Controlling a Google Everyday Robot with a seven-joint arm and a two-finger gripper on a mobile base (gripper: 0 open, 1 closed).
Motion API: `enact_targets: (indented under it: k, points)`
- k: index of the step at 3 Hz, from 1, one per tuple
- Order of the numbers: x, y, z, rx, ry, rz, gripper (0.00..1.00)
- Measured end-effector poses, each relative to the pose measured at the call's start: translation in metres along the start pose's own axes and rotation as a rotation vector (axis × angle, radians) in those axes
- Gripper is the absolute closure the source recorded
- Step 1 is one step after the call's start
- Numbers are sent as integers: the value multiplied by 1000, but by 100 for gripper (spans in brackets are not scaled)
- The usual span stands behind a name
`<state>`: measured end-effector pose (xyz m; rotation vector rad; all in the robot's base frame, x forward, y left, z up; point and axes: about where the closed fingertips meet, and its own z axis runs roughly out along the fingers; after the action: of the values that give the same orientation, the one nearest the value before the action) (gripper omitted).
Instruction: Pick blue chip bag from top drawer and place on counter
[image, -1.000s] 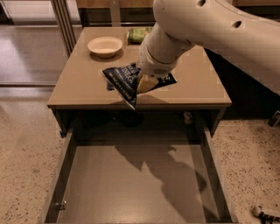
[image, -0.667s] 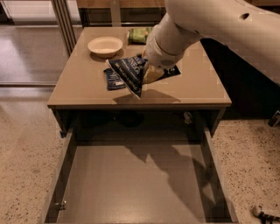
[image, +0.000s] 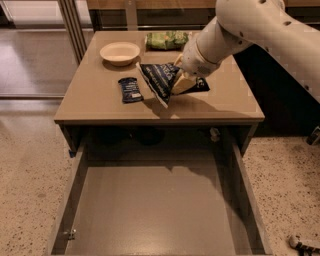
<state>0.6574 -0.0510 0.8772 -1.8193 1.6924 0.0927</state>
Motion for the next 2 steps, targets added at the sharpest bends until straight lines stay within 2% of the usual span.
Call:
enact_targets:
  k: [1, 2]
  points:
    - [14, 4, 23, -44, -74, 64, 100]
    - [19, 7, 38, -91, -110, 87, 100]
